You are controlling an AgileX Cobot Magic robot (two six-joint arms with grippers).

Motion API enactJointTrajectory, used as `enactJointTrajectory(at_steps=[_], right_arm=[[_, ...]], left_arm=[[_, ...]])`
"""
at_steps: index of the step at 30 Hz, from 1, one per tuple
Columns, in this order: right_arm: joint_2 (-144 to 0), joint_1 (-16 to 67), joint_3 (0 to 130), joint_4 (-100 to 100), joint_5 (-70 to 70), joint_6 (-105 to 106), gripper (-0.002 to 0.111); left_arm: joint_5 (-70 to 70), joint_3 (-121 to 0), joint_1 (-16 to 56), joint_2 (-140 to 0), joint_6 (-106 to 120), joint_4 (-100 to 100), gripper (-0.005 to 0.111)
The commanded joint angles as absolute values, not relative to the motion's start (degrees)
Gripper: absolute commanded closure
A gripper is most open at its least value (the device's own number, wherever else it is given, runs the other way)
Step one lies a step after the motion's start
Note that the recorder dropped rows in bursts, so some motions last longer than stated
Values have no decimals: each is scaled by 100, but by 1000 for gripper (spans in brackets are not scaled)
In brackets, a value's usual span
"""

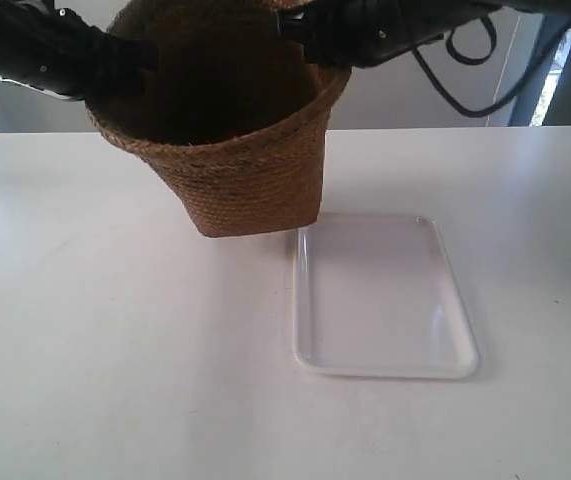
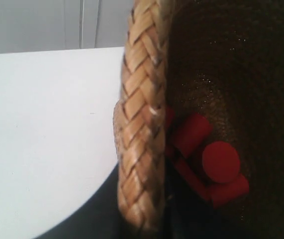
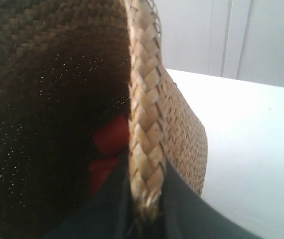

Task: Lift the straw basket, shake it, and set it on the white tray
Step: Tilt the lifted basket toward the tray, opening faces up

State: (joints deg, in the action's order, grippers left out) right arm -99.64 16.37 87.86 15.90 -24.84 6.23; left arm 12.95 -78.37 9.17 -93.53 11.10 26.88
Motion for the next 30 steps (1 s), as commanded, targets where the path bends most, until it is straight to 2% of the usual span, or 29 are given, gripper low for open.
enactJointTrajectory(at_steps=[1,10,18,23,30], right_arm=[[-9108,1763,7626,1470,-1548,725,108],[-7435,1849,5028,1459,323,752,108],[-6238,2078,3502,1449,1230,764,108],[-5763,2178,2833,1474,1686,727,108],[-5691,2178,2791,1515,1859,727,108]], left_arm=[[247,-6979,1377,-8724,1515,2524,107],[-1627,-5180,2547,-7566,1528,2524,107],[-2721,-4103,3461,-6939,1553,2329,107],[-3397,-3648,3595,-6927,1553,2177,107],[-3882,-3507,3595,-6927,1532,2199,107]])
